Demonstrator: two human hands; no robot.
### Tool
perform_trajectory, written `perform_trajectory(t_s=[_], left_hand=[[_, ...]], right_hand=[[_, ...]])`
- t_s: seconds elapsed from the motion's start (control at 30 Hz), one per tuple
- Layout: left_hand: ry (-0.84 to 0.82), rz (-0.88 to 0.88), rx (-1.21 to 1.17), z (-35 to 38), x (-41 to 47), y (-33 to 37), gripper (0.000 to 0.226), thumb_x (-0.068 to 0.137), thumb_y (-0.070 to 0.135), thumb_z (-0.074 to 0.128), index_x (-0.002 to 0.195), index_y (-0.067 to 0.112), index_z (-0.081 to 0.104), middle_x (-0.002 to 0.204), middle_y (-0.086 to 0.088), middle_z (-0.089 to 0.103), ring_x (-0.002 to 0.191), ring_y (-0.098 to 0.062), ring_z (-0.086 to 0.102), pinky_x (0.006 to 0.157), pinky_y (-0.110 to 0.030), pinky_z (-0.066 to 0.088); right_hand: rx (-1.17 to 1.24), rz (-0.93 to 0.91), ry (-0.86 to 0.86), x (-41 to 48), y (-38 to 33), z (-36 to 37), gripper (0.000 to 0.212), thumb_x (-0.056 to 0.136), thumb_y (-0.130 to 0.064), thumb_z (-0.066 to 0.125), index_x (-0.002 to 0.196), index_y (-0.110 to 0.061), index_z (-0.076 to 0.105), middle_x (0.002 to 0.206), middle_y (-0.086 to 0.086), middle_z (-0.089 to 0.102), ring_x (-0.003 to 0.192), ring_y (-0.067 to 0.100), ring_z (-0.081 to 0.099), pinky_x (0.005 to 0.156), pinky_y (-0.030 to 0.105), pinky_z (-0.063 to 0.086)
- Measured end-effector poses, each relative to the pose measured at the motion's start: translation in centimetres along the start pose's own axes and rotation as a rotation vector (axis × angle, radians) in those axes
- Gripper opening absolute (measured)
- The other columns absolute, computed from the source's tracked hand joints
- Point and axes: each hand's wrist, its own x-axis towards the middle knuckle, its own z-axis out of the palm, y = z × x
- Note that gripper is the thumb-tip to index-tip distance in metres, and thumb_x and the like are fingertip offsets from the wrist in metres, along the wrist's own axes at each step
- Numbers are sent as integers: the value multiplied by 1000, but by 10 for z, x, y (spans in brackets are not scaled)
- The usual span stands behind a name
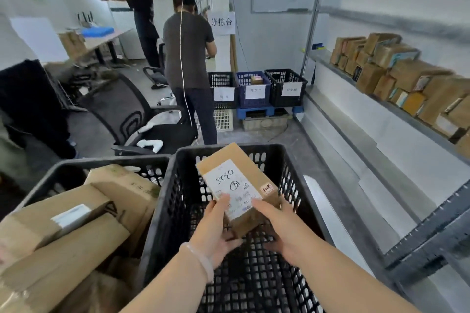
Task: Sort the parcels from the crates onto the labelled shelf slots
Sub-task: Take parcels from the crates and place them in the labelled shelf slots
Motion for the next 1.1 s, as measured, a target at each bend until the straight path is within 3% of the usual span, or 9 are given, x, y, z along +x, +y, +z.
perform_trajectory(t_s=[0.13,0.23,0.3,0.37,0.5,0.57,0.67,0.87,1.1], left_hand=[[-60,59,49,5,-18,-2,50,92,42,64,139,38,45,120,-2,71,110,-34,67,88,-53,55],[159,228,252,-8,-22,9,97,87,43,71,154,46,2,155,-3,37,139,-31,38,110,-56,35],[335,356,498,-16,-25,22,112,82,44,76,154,40,-10,164,-4,12,148,-28,17,118,-53,21],[394,504,844,-27,-26,30,115,79,48,78,155,37,-8,165,0,3,151,-22,5,121,-48,14],[2,584,1278,-42,-27,42,95,79,55,74,154,45,16,162,12,13,150,-12,8,122,-39,14],[-172,519,1252,-43,-31,45,87,73,57,76,145,55,25,155,21,28,145,-6,24,118,-33,25],[-229,423,1116,-43,-37,43,70,66,58,75,122,70,35,126,27,59,117,4,55,103,-29,46],[-214,468,956,-37,-41,33,53,85,41,74,115,70,41,111,38,63,101,12,60,79,-16,51],[-19,600,645,17,-53,45,49,76,53,74,120,51,53,97,24,73,89,-1,69,68,-21,55]], right_hand=[[94,-83,15,-5,-7,3,120,48,-46,86,147,-41,17,135,1,54,116,28,57,91,52,52],[-10,-151,71,-9,-17,-7,116,62,-35,83,149,-45,7,143,0,46,118,24,55,96,46,49],[-138,-206,73,-11,-24,-15,110,69,-31,79,149,-46,5,145,-1,44,119,20,52,90,36,48],[-245,-270,55,-16,-30,-19,105,67,-32,75,148,-46,11,140,-3,47,114,15,53,76,27,45],[-391,-334,-55,-27,-41,-19,95,63,-34,71,144,-50,24,127,-12,51,96,0,62,66,18,51],[-432,-355,-112,-32,-45,-17,91,62,-36,70,141,-52,29,119,-19,50,84,-8,63,58,11,49],[-490,-391,-129,-37,-49,-19,88,61,-42,69,139,-55,30,127,-18,49,93,-8,61,67,14,50],[-485,-569,25,-51,-51,-23,71,75,-49,69,136,-58,34,135,-22,41,118,-11,39,81,15,37],[-554,-795,300,-81,-28,-36,87,82,-55,64,137,-68,-1,145,-43,9,136,-13,13,110,29,22]])
